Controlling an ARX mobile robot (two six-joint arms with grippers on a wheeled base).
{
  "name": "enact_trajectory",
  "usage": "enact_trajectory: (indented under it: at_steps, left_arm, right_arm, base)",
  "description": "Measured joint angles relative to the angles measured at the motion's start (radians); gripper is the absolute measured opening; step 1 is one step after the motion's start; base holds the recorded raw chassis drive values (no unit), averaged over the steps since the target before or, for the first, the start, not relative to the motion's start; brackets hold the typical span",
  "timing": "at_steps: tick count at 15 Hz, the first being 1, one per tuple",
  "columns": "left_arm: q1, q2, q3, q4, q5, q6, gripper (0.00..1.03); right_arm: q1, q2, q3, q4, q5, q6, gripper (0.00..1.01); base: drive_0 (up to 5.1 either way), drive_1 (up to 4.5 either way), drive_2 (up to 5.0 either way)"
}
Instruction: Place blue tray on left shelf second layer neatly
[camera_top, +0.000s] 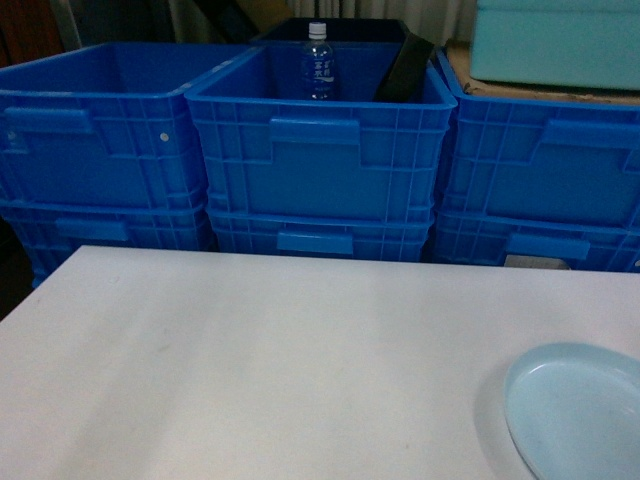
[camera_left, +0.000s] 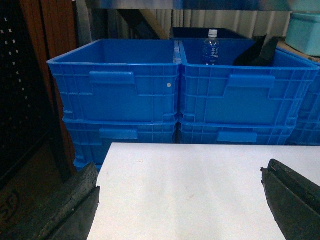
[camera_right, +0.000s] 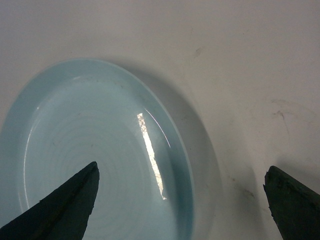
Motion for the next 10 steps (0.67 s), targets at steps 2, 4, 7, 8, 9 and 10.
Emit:
enact_trajectory:
  at_steps: [2,4,7,8,9,10]
  left_arm:
    - [0.0,0.0,0.0,0.0,0.0,0.0,0.98]
    - [0.0,0.0,0.0,0.0,0.0,0.0,0.98]
    - [0.0,0.0,0.0,0.0,0.0,0.0,0.98]
    - [0.0,0.0,0.0,0.0,0.0,0.0,0.98]
    - [0.0,0.0,0.0,0.0,0.0,0.0,0.98]
    - [0.0,0.0,0.0,0.0,0.0,0.0,0.98]
  right_arm:
    - [0.017,0.043,0.013,0.027,0.002,0.003,0.98]
    - [0.046,0.064,0.032,0.047,0.004,0.024,0.98]
    - [0.092,0.079,0.044,0.059,0.005,0.05,0.98]
    - [0.104,0.084,0.048,0.063,0.005,0.056,0.98]
    - [0.117,0.09,0.05,0.071,0.008,0.063,0.98]
    - [0.126,0.096,0.053,0.076,0.013,0.071,0.98]
  base:
    - [0.0,0.0,0.0]
    - [0.0,0.0,0.0]
    - [0.0,0.0,0.0]
    - [0.0,0.0,0.0]
    - [0.0,0.0,0.0]
    - [0.0,0.0,0.0]
